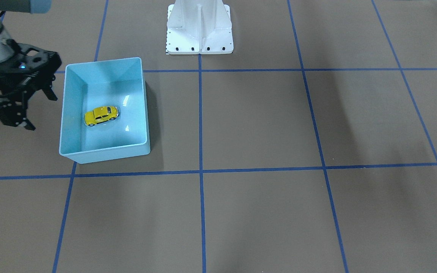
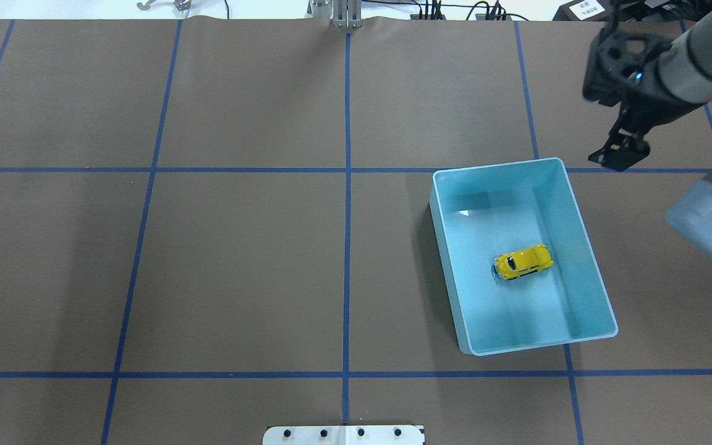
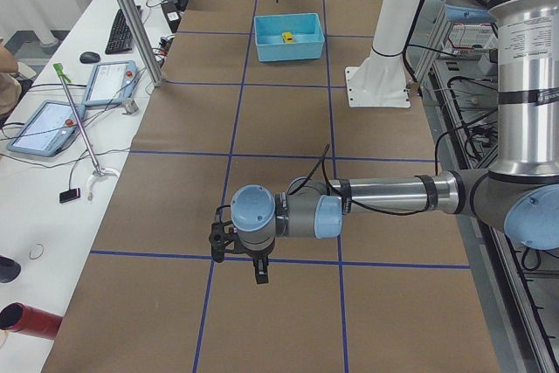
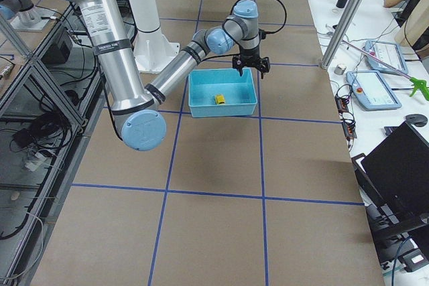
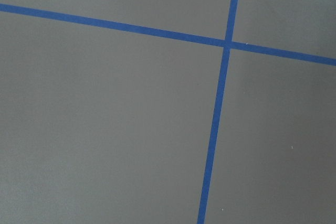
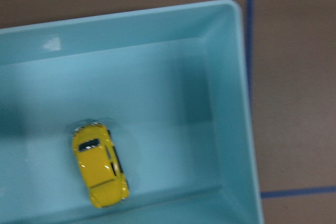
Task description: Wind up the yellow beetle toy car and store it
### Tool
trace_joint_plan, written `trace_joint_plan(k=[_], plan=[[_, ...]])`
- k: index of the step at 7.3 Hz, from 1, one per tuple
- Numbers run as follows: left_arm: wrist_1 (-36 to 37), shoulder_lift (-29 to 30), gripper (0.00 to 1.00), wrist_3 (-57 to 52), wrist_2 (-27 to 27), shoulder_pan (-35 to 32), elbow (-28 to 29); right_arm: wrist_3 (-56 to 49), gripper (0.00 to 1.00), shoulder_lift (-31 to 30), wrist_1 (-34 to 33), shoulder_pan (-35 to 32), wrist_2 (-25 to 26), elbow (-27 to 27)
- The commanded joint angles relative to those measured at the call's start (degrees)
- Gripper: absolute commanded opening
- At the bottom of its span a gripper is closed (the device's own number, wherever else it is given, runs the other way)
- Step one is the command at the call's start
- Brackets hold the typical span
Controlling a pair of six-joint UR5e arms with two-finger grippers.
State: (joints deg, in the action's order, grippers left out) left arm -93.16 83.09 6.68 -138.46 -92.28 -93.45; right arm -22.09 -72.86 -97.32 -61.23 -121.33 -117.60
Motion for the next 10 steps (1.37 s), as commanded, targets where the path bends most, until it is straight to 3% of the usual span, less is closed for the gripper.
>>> trace_joint_plan(k=[1, 3, 4, 7, 10], plan=[[0.00, 0.06, 1.00, 0.00, -0.06, 0.09, 0.02, 12.30, 1.00, -4.97, -0.33, -14.02, -8.81, 0.70], [0.00, 0.23, 1.00, 0.00, 0.03, 0.09, 0.19, 12.51, 1.00, -14.73, 0.11, -27.22, -16.71, 7.25], [0.00, 0.41, 1.00, 0.00, -0.06, 0.09, 0.02, 12.25, 1.00, -15.63, 0.20, -29.19, -18.05, 12.61], [-0.09, 1.02, 1.00, 0.00, 0.03, 0.18, 0.37, 12.07, 1.00, -16.70, 0.38, -29.21, -17.45, 19.76], [-0.09, 1.02, 1.00, 0.00, 0.03, 0.18, 0.46, 11.72, 1.00, -16.43, 0.47, -29.21, -16.75, 21.10]])
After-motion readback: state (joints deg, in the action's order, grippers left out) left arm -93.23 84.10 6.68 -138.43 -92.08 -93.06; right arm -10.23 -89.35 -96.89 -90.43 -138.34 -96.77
